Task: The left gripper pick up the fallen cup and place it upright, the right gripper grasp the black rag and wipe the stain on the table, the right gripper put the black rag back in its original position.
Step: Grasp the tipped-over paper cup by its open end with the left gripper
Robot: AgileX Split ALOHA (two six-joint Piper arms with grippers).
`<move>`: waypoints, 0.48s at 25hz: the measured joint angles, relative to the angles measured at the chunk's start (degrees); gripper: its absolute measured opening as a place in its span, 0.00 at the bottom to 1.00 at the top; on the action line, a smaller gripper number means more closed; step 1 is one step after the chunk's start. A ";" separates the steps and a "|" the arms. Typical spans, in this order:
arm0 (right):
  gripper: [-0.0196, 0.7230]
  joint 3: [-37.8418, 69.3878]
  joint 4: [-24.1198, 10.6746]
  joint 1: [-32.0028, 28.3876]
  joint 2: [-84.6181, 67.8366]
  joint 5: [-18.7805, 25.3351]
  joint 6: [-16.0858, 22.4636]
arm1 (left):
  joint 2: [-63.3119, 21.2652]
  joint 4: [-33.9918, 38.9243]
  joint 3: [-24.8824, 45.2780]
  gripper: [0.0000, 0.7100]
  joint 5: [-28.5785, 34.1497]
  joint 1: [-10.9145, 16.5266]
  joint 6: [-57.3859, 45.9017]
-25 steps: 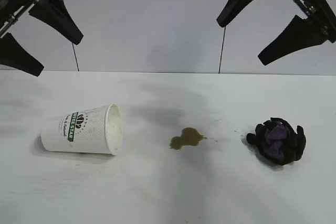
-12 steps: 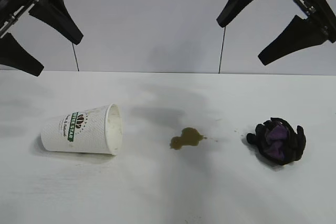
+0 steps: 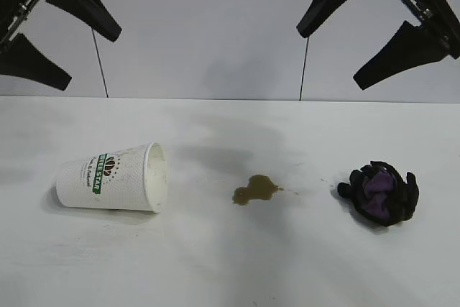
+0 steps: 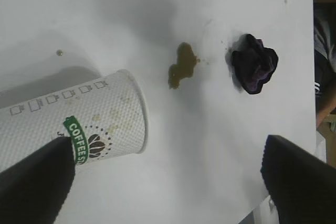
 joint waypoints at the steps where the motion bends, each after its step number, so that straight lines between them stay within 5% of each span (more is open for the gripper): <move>1: 0.78 0.00 0.00 0.00 0.00 0.00 0.00 | 0.00 0.61 -1.34 0.98 0.67 -0.53 2.13; 12: 0.78 0.00 0.00 0.00 0.00 0.00 0.00 | 0.00 5.11 -9.83 0.98 2.85 -12.20 37.08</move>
